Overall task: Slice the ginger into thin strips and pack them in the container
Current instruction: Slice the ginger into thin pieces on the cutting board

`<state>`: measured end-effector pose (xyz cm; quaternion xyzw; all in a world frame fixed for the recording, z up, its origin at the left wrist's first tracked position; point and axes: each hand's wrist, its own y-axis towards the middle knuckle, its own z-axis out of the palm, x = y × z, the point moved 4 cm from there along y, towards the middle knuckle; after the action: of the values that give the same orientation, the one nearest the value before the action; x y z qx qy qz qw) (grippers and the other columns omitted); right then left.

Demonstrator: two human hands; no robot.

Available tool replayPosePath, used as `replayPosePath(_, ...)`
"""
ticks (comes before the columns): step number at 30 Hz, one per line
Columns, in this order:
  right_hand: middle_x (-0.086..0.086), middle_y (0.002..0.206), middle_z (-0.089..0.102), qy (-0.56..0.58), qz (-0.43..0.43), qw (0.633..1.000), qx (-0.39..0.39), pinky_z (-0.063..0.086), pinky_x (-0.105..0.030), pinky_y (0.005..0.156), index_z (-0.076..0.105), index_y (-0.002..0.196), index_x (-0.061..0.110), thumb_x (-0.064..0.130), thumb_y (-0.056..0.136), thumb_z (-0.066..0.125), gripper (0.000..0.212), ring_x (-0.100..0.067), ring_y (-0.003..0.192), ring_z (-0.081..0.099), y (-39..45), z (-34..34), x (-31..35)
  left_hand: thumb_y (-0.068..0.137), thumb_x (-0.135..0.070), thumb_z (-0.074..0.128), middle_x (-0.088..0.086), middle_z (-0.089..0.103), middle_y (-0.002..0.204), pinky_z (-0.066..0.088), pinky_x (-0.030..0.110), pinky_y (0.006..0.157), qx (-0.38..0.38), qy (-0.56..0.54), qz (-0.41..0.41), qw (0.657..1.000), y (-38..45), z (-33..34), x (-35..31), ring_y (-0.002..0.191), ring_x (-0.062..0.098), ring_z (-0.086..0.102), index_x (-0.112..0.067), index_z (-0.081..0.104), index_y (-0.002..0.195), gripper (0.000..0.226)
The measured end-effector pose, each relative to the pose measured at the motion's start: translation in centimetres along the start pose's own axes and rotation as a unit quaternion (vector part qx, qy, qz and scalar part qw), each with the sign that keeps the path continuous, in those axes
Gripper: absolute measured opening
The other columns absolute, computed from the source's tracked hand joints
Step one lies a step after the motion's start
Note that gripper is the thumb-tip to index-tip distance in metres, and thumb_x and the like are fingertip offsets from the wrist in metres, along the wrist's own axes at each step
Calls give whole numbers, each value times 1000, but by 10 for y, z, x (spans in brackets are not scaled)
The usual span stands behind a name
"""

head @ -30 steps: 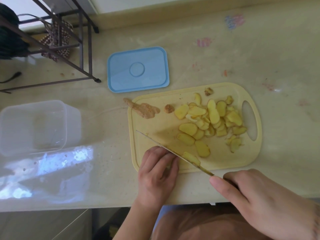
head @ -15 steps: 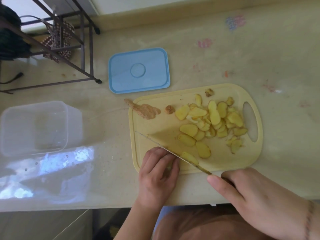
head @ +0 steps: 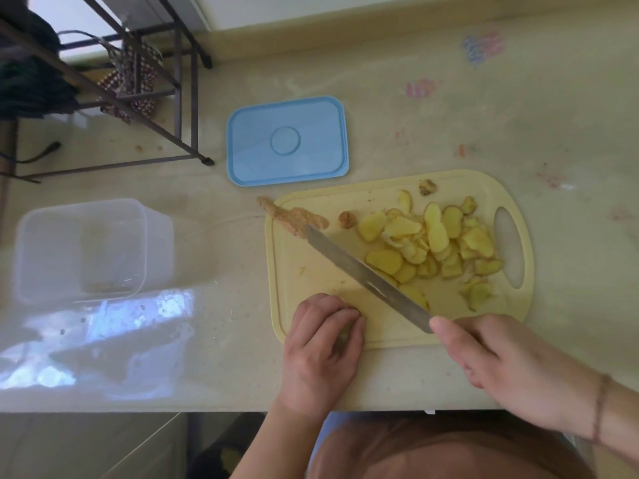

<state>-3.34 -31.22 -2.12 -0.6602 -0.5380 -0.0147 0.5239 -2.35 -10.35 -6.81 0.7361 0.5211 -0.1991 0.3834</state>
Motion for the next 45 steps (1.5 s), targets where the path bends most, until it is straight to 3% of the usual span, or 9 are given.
replayPosePath(5, 0, 48, 44, -26, -38, 999, -13, 33, -22, 49, 42, 62, 13, 83, 76, 19, 75, -8, 44, 42, -12, 4, 18, 80, 3, 78, 3, 59, 101, 52, 34, 81, 4, -6, 16, 1000, -1, 2, -3, 90, 26, 63, 3, 74, 81, 4)
replayPosePath(12, 0, 49, 38, -47, -45, 998, -20, 31, -22, 52, 33, 58, 9, 84, 75, 16, 79, -12, 50, 38, -21, 12, 15, 82, 4, 75, 10, 68, 97, 51, 32, 85, -1, 6, 19, 1000, -2, 2, -1, 93, 27, 64, 3, 75, 84, 2)
replayPosePath(21, -4, 55, 41, -62, -14, 998, -22, 33, -23, 56, 37, 64, 5, 87, 69, 13, 85, -12, 53, 37, -26, 13, 10, 86, 3, 70, 4, 63, 103, 48, 27, 91, -2, -1, 15, 1000, -4, 2, 0, 95, 25, 63, 3, 74, 87, 4)
replayPosePath(28, 0, 51, 40, -56, -17, 998, -13, 32, -22, 54, 35, 61, 8, 86, 70, 14, 82, -13, 52, 39, -24, 12, 11, 90, 0, 66, 2, 61, 104, 48, 27, 90, -5, -20, 17, 1000, -3, 2, -1, 96, 23, 62, -8, 66, 98, 12)
replayPosePath(37, 5, 51, 44, -68, -28, 997, -13, 33, -25, 52, 35, 56, 12, 86, 72, 12, 79, -12, 51, 42, -22, 11, 12, 94, -1, 61, 3, 64, 105, 50, 29, 89, -8, -18, 21, 1000, -4, 3, 2, 98, 24, 62, -3, 69, 95, 9)
replayPosePath(45, 4, 49, 40, -59, -49, 997, -14, 32, -24, 50, 34, 55, 14, 82, 78, 15, 75, -12, 48, 40, -14, 17, 13, 86, 8, 66, 1, 64, 105, 51, 28, 89, -6, 9, 19, 1000, -5, 3, 2, 96, 23, 63, 3, 75, 86, 10)
